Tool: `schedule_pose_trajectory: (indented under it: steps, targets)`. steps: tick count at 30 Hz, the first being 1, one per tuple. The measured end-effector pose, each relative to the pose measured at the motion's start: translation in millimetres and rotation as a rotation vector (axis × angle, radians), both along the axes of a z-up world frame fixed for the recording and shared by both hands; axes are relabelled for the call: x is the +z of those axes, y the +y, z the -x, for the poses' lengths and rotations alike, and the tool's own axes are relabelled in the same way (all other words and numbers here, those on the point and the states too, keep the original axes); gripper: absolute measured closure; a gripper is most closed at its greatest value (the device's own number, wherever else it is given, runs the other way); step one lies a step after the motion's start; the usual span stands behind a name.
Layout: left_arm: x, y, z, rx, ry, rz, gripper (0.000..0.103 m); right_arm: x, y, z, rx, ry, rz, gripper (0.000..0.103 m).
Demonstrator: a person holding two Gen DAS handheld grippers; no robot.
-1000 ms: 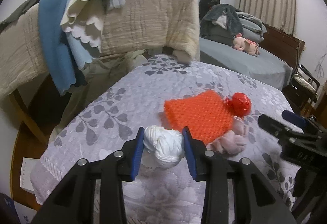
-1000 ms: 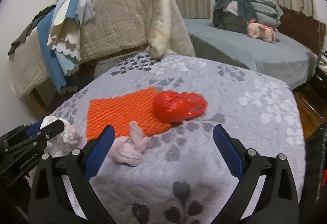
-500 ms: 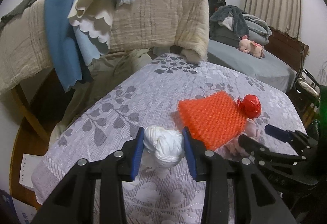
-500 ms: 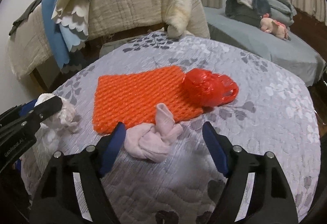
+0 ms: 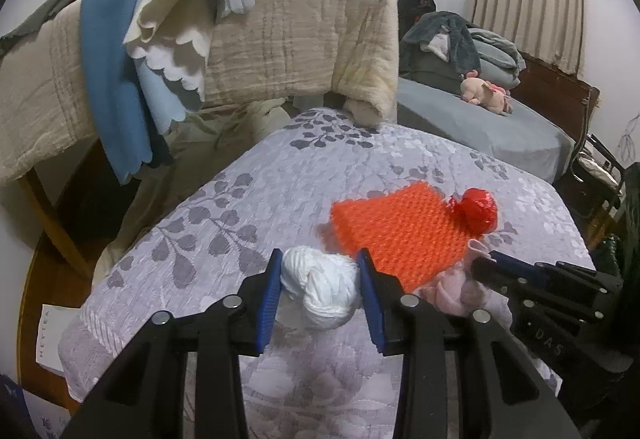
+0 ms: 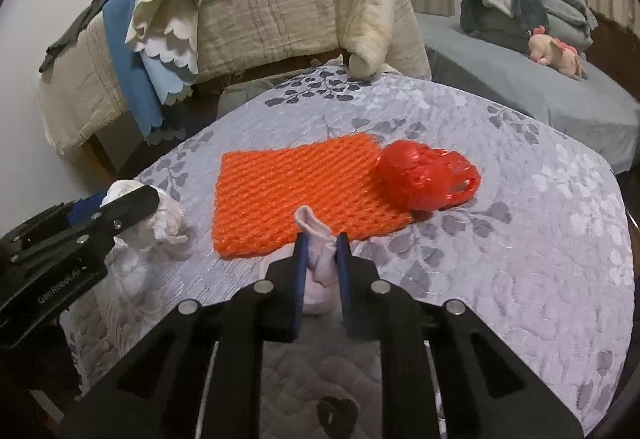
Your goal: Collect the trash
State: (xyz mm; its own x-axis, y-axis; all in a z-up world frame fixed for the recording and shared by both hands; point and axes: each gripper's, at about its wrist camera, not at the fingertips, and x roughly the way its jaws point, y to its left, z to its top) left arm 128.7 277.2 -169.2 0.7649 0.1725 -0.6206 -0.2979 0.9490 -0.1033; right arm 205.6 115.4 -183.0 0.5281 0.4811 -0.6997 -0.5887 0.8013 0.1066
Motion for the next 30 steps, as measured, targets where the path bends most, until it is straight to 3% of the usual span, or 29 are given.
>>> schedule_pose_trajectory:
  steps: [2,5,11,16,18,21,30]
  targets:
    - [2,-4,-1,-0.007,-0.002,-0.004,0.066,-2,-3,-1,-0.004,0.011,0.002,0.085]
    - [3,-8,-2,-0.011,-0.007,-0.003,0.066,-5,-7,0,-0.015,0.024,-0.006,0.064]
    - [-2,-6,1,-0.003,0.008,-0.006,0.066,-8,4,3,0.009,0.024,0.002,0.049]
    - [-6,1,2,0.013,0.013,-0.001,0.066,-17,11,0,0.006,0.042,0.031,0.048]
    - [-8,3,2,0.016,0.014,0.001,0.066,-19,13,-1,0.023,0.053,0.033,0.058]
    - [-10,6,2,0.018,0.018,0.01,0.066,-17,12,1,0.036,0.041,0.032,0.06]
    - [1,-6,1,-0.01,-0.003,0.009,0.066,12,-14,5,0.001,-0.002,-0.006,0.061]
